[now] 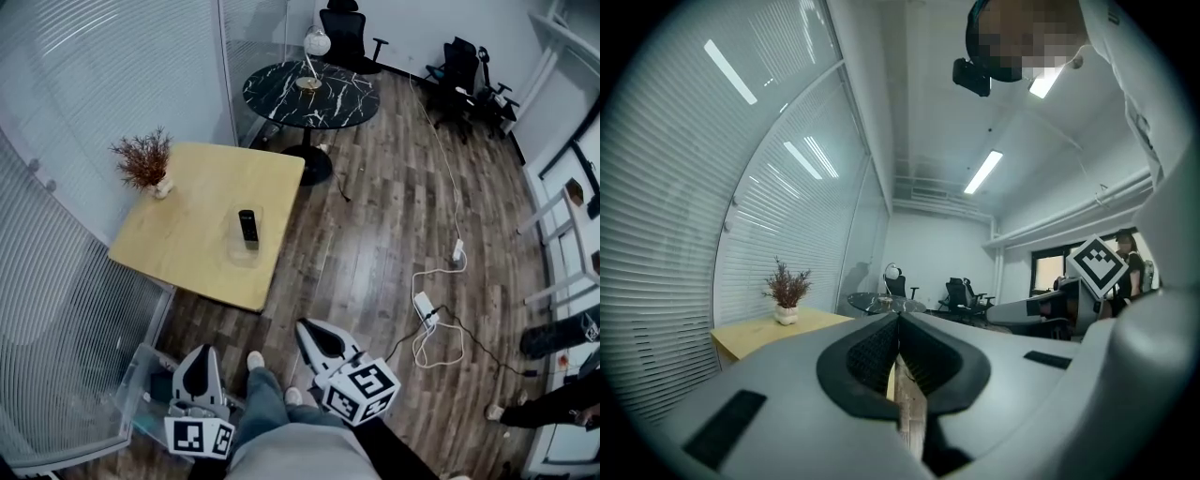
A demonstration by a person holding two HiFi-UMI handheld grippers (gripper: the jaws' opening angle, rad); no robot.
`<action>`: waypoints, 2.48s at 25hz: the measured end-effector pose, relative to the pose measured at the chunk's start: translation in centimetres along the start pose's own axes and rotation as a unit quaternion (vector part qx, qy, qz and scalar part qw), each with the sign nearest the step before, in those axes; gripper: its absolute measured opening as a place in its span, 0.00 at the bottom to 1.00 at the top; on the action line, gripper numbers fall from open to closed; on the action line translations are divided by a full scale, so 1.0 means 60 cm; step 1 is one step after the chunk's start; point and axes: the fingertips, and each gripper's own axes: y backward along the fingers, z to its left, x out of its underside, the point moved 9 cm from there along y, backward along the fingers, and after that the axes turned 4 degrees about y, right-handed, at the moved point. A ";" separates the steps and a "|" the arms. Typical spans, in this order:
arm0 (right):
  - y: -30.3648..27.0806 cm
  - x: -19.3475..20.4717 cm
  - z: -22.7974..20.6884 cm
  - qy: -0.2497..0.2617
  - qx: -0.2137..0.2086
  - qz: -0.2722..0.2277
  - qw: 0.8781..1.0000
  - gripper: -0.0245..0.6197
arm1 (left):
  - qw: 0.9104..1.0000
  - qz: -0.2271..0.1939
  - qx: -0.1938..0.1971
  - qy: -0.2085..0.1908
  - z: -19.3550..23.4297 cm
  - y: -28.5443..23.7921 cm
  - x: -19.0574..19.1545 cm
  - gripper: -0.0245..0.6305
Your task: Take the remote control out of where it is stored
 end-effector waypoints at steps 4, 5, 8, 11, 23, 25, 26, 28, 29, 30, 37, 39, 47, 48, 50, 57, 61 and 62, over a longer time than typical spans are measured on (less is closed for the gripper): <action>-0.039 -0.008 -0.001 -0.004 0.004 0.002 1.000 0.04 | 1.000 0.004 0.003 -0.001 0.030 -0.029 -0.009 0.05; -0.048 -0.011 -0.001 -0.005 0.006 0.002 1.000 0.04 | 1.000 0.005 0.005 -0.001 0.038 -0.035 -0.012 0.05; -0.080 -0.023 -0.002 -0.005 0.011 0.000 1.000 0.04 | 1.000 0.009 0.011 -0.004 0.064 -0.062 -0.021 0.05; -0.111 -0.034 -0.008 -0.003 0.016 -0.003 1.000 0.04 | 1.000 0.017 0.016 -0.008 0.090 -0.093 -0.025 0.05; -0.231 -0.040 0.002 -0.009 0.025 0.012 1.000 0.04 | 0.998 0.032 0.040 -0.031 0.175 -0.175 -0.052 0.05; -0.254 -0.042 0.007 -0.009 0.025 0.013 1.000 0.04 | 0.998 0.033 0.045 -0.031 0.194 -0.188 -0.057 0.05; -0.263 -0.042 0.010 -0.008 0.025 0.015 1.000 0.04 | 0.998 0.035 0.046 -0.031 0.202 -0.193 -0.059 0.05; -0.281 -0.040 0.017 -0.006 0.023 0.021 0.999 0.04 | 0.998 0.039 0.044 -0.028 0.219 -0.200 -0.061 0.05; -0.288 -0.038 0.019 -0.007 0.023 0.024 0.999 0.04 | 0.998 0.040 0.044 -0.025 0.227 -0.203 -0.062 0.05; -0.295 -0.037 0.020 -0.008 0.025 0.025 0.999 0.04 | 0.998 0.042 0.047 -0.024 0.234 -0.207 -0.062 0.05; -0.317 -0.039 0.027 -0.009 0.044 0.019 0.999 0.04 | 0.997 0.045 0.067 -0.023 0.262 -0.226 -0.065 0.05; -0.317 -0.040 0.026 -0.007 0.049 0.017 0.999 0.04 | 0.996 0.043 0.074 -0.022 0.262 -0.230 -0.064 0.05; -0.311 -0.042 0.010 -0.006 0.062 0.018 0.998 0.04 | 0.996 0.045 0.080 -0.018 0.260 -0.240 -0.058 0.05; -0.312 -0.045 0.006 -0.006 0.061 0.017 0.998 0.04 | 0.996 0.045 0.077 -0.020 0.260 -0.241 -0.059 0.05; -0.314 -0.050 -0.002 -0.005 0.057 0.016 0.998 0.04 | 0.996 0.044 0.071 -0.021 0.258 -0.245 -0.061 0.05; -0.327 -0.067 -0.036 -0.004 0.040 0.021 0.999 0.04 | 0.997 0.045 0.056 -0.018 0.238 -0.271 -0.064 0.05; -0.335 -0.076 -0.064 -0.005 0.031 0.026 0.999 0.04 | 0.998 0.046 0.047 -0.012 0.226 -0.293 -0.065 0.05; -0.338 -0.078 -0.071 -0.005 0.030 0.029 0.999 0.04 | 0.998 0.045 0.045 -0.011 0.223 -0.299 -0.066 0.05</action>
